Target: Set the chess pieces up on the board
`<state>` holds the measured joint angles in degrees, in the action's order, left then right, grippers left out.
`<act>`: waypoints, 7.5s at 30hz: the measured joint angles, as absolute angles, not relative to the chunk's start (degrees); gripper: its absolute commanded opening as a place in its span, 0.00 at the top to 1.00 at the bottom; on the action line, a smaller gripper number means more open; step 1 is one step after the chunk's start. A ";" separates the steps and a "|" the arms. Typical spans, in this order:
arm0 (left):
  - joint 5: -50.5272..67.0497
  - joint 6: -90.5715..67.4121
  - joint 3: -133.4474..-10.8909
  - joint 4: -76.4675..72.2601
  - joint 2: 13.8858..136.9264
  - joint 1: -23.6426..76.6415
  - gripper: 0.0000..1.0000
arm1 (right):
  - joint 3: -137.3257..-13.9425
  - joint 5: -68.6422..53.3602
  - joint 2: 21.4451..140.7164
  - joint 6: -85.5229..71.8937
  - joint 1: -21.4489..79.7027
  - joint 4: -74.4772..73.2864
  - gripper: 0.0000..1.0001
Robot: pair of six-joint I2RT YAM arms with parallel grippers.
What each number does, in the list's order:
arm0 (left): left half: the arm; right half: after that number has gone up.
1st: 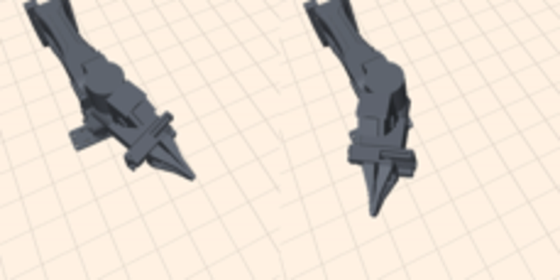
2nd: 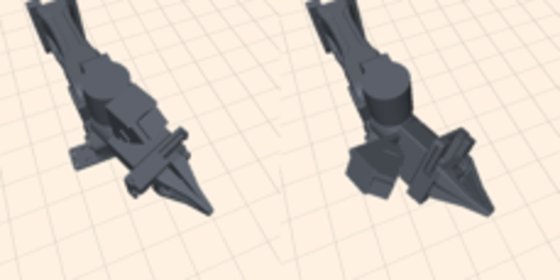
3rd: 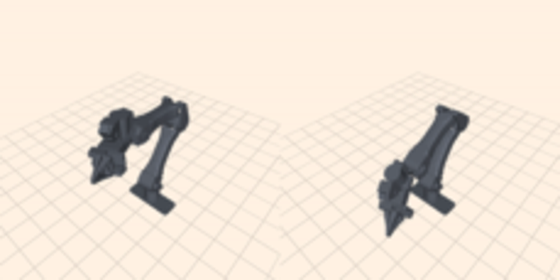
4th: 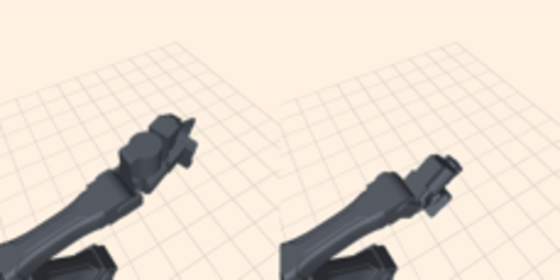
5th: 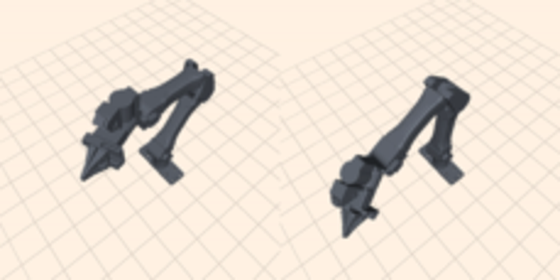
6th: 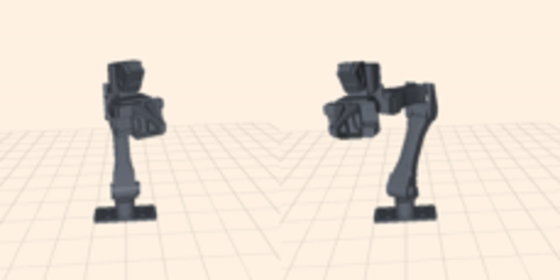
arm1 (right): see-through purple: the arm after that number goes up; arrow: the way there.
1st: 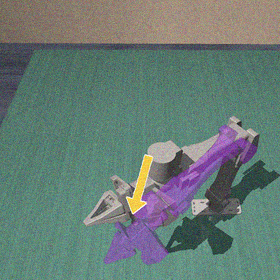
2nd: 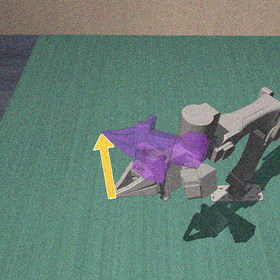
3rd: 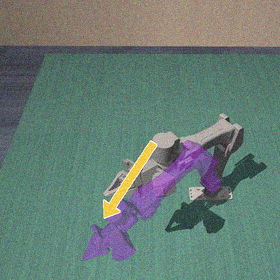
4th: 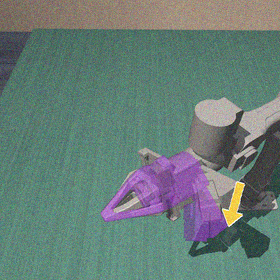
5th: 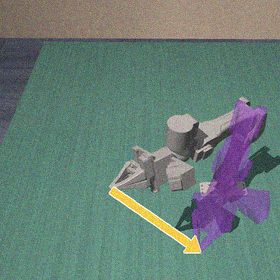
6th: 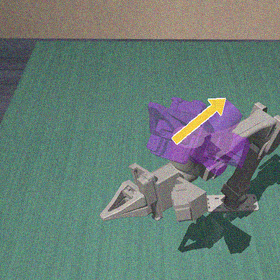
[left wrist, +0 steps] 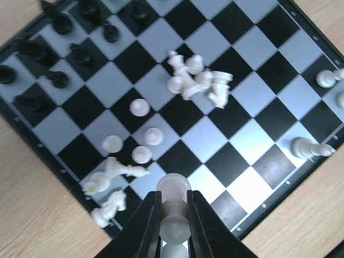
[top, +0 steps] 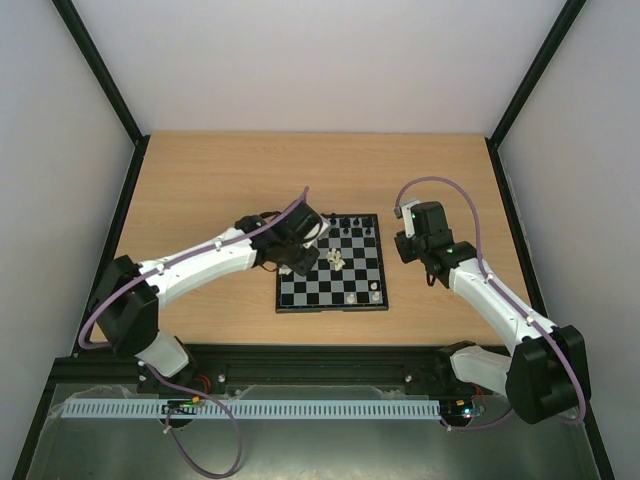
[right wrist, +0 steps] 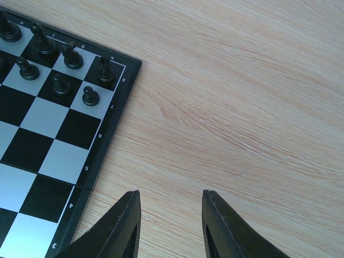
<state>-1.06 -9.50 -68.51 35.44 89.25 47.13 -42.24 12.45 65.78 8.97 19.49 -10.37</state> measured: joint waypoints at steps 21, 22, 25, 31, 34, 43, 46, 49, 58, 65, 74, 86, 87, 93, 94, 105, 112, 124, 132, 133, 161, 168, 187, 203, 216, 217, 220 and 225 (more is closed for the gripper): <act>2.55 -8.40 -69.69 32.12 101.82 59.51 0.90 | -42.24 12.10 65.80 8.97 19.46 -10.39 0.66; 2.52 -8.47 -69.91 32.01 102.06 59.51 0.90 | -42.24 12.10 65.80 8.97 19.46 -10.39 0.66; 2.55 -8.62 -70.74 31.53 102.87 59.57 0.90 | -42.24 12.05 65.80 8.97 19.46 -10.37 0.66; 2.57 -8.84 -71.44 30.59 104.16 59.70 0.90 | -42.24 12.03 65.80 8.99 19.46 -10.39 0.66; 2.63 -8.97 -71.66 30.59 104.92 59.90 0.90 | -42.24 12.01 65.80 8.99 19.46 -10.37 0.66; 2.85 -9.15 -72.18 30.52 105.60 60.20 0.83 | -42.24 12.01 65.80 8.97 19.46 -10.37 0.66; 2.98 -9.19 -72.18 30.57 105.60 60.20 0.84 | -42.24 11.99 65.80 8.99 19.46 -10.39 0.66; 3.01 -9.26 -72.18 30.59 105.60 60.20 0.88 | -42.24 11.97 65.80 8.99 19.46 -10.37 0.66; 3.18 -9.23 -72.18 30.74 105.58 60.38 0.89 | -42.24 11.90 65.80 8.99 19.46 -10.39 0.66; 3.22 -9.23 -72.18 30.81 105.58 60.73 0.89 | -42.24 11.79 65.80 8.99 19.46 -10.39 0.66; 2.04 -9.41 -71.70 32.12 104.86 60.84 0.90 | -42.24 11.77 65.80 8.99 19.46 -10.37 0.66; -0.62 -10.13 -68.53 33.15 102.15 60.84 0.90 | -42.24 11.64 65.82 8.99 19.46 -10.39 0.66; -0.86 -10.35 -68.49 33.15 102.08 60.84 0.90 | -42.24 11.60 65.82 8.99 19.46 -10.39 0.66; -1.61 -10.96 -68.40 33.12 102.06 60.84 0.89 | -42.24 11.42 66.00 8.99 19.46 -10.39 0.66; -1.61 -10.98 -68.40 33.12 102.06 60.84 0.88 | -42.24 11.38 66.06 8.99 19.46 -10.39 0.66; -2.46 -10.98 -68.40 33.34 97.30 59.92 0.57 | -42.24 10.81 66.11 8.99 19.46 -10.41 0.66; -4.21 -11.03 -70.41 32.27 89.52 55.37 0.01 | -42.24 10.52 66.11 8.97 19.46 -10.41 0.66; -12.03 -14.11 -70.28 23.24 84.53 50.28 0.01 | -42.24 10.26 66.11 8.97 19.46 -10.41 0.66; -20.62 -20.27 -71.72 21.26 89.08 46.00 0.10 | -42.24 9.39 66.11 8.97 19.46 -10.41 0.66; -21.43 -20.36 -73.52 21.98 91.31 45.82 0.19 | -42.24 9.34 66.11 8.97 19.46 -10.41 0.66; -5.06 -21.93 -65.56 31.22 97.51 38.83 0.80 | -42.24 7.68 67.53 9.06 19.46 -10.74 0.65; -4.27 -21.43 -65.56 31.20 99.22 38.83 0.80 | -42.24 7.51 67.53 9.21 19.46 -10.79 0.65; -3.40 -21.28 -65.65 31.40 101.58 38.83 0.85 | -42.24 7.46 67.64 9.45 19.46 -10.81 0.65; -3.95 -21.23 -65.47 31.66 100.03 38.94 0.96 | -42.24 7.09 67.72 9.63 19.46 -10.81 0.65; -4.51 -20.14 -60.14 34.26 86.83 48.21 0.96 | -42.24 7.09 67.75 9.65 19.46 -10.83 0.65; -4.54 -20.16 -59.29 35.05 86.52 49.50 0.96 | -42.24 7.09 67.72 9.65 19.46 -10.83 0.65; -4.47 -20.23 -56.93 37.15 85.71 52.86 0.96 | -42.24 7.05 67.75 9.65 19.46 -10.83 0.65; -4.51 -20.67 -56.40 38.44 85.58 55.13 0.96 | -42.24 6.94 67.85 9.65 19.46 -10.81 0.66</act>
